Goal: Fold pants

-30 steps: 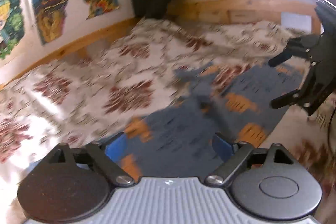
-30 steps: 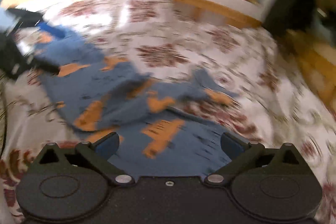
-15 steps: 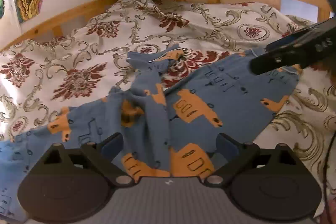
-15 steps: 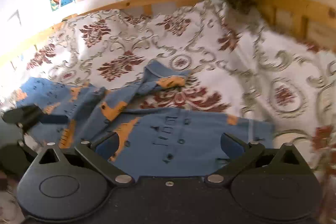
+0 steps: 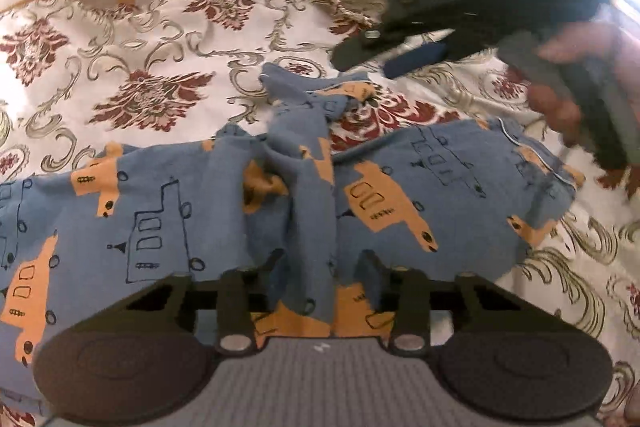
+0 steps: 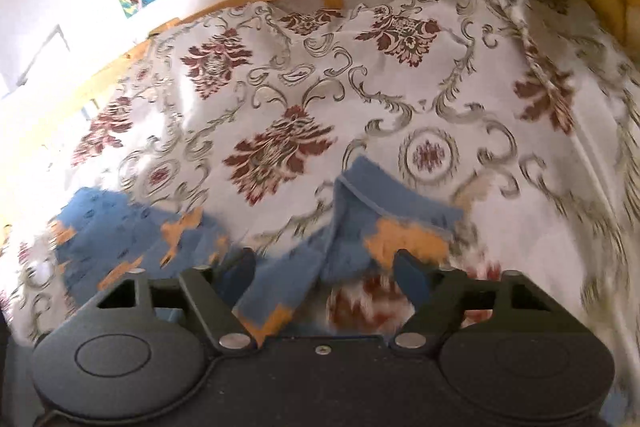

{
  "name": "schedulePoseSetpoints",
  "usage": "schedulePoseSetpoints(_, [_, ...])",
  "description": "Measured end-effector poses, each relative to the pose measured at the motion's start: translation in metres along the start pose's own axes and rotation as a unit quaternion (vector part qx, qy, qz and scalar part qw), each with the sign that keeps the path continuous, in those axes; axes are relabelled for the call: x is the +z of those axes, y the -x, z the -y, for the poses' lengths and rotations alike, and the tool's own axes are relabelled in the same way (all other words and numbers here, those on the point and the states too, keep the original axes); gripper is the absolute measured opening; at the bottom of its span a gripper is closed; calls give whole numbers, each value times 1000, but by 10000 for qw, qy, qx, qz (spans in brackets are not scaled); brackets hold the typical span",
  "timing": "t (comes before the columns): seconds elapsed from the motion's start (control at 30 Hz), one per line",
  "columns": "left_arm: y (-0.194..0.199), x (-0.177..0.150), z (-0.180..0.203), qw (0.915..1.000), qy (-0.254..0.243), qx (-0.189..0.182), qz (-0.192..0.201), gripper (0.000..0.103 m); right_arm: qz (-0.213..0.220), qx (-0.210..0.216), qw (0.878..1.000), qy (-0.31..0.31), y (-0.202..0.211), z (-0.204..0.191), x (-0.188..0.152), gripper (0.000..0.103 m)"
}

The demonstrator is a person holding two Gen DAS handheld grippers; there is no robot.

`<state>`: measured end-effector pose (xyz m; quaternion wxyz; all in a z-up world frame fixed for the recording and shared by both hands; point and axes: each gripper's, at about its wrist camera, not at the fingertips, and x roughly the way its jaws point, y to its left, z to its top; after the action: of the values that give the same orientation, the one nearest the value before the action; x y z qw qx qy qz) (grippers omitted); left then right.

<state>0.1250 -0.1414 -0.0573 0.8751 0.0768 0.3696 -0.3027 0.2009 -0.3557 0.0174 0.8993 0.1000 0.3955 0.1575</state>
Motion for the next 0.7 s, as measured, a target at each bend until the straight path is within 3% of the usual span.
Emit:
schedulePoseSetpoints(0.13, [-1,1,-13,9997,247,-59,-42,20,-266,-255,9993,-2,-41,0,31,64])
schedulePoseSetpoints(0.23, [-2,1,-18,9991,395,-110,-77,16,-587,-377,9974,-190,-75,6,49,58])
schedulePoseSetpoints(0.33, [-2,2,-19,9990,422,-135,-92,13,-959,-404,9936,-435,-102,10,55,44])
schedulePoseSetpoints(0.43, [-2,3,-21,9988,443,-175,-117,11,-1147,-358,9906,-649,-113,11,53,8])
schedulePoseSetpoints(0.47, [-2,3,-22,9986,470,-191,-131,9,-1103,-396,9906,-701,-112,11,52,0])
schedulePoseSetpoints(0.57, [-1,6,-26,9978,575,-265,-188,5,-564,-396,9943,-813,-86,12,48,0])
schedulePoseSetpoints(0.7, [9,14,-23,9980,355,-523,-77,4,681,-422,9901,-1153,-5,21,32,0])
